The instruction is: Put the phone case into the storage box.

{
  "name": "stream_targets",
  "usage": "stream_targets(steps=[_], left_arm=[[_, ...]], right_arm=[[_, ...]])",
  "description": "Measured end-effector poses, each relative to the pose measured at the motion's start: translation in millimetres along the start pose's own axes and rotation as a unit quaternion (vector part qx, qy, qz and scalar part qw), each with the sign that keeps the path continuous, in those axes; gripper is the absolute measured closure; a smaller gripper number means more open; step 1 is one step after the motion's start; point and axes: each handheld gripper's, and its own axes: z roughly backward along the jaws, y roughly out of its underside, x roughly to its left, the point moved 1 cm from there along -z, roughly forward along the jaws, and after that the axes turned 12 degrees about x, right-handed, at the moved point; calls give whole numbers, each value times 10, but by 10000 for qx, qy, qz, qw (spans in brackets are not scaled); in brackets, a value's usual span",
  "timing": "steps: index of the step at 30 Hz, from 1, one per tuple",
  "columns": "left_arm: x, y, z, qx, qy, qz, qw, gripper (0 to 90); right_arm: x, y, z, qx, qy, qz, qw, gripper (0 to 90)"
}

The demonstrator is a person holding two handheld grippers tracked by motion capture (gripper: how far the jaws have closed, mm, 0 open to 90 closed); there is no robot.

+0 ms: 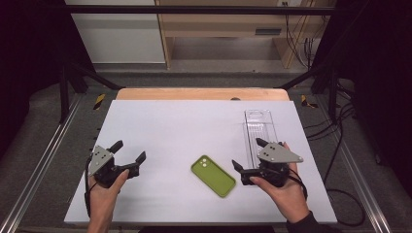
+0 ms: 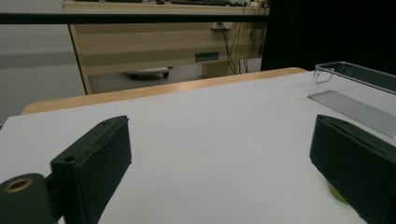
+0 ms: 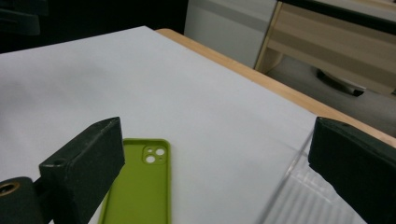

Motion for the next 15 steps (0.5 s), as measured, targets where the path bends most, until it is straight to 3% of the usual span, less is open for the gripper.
stream_targets(steps=[7,15], left_arm=[[114,141,57,-210,-16,175,9996,35],[173,176,113,-428,-19,249,9988,24]], right_arm=[[261,5,-248,354,-349,189,9986,41],[421,56,-425,647,-544,179,9963,44]])
